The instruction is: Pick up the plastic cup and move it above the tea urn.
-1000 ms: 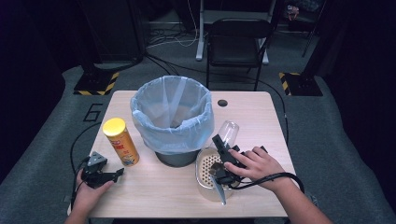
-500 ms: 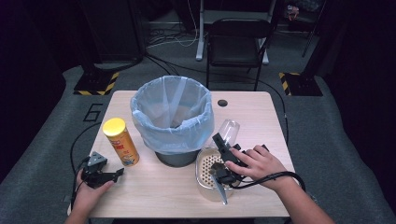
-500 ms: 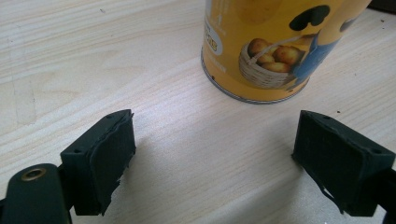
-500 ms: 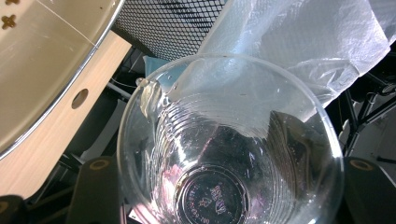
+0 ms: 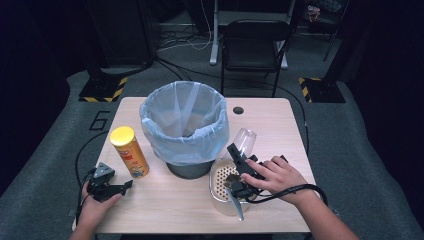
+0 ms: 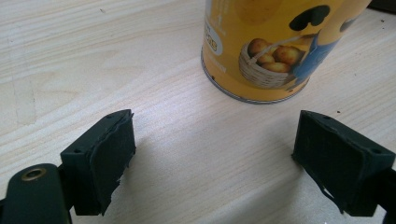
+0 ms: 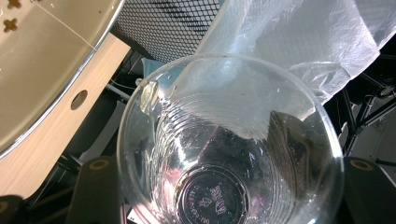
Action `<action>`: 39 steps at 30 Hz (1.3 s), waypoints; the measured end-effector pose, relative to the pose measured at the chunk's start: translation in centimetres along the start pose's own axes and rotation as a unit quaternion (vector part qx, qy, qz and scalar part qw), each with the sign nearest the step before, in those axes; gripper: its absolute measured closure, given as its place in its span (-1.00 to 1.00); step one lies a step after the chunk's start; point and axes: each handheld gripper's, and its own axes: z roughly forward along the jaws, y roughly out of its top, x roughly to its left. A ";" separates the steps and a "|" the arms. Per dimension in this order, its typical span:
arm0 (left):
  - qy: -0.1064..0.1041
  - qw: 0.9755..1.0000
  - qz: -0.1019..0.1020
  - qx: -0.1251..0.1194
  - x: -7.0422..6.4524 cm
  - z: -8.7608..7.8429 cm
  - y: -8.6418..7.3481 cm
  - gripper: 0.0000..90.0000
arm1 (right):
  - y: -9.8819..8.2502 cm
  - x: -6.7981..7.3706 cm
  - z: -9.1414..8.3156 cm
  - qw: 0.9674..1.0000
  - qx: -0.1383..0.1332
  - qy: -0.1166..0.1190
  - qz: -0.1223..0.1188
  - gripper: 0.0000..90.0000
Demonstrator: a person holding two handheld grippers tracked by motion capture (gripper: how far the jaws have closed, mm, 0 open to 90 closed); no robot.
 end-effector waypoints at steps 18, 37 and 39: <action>0.000 1.000 0.000 0.000 0.0 0.0 0.0 -0.72 | 0.0 -0.3 -0.2 1.000 -0.015 -0.008 0.021 -0.19; 0.000 1.000 0.000 0.000 0.0 0.0 0.0 -0.72 | -3.6 -3.2 -0.5 0.806 -0.033 -0.103 0.582 -0.21; 0.000 1.000 0.000 0.000 0.0 0.0 0.0 -0.72 | -4.5 -3.2 -0.5 0.751 -0.052 -0.096 0.651 -0.21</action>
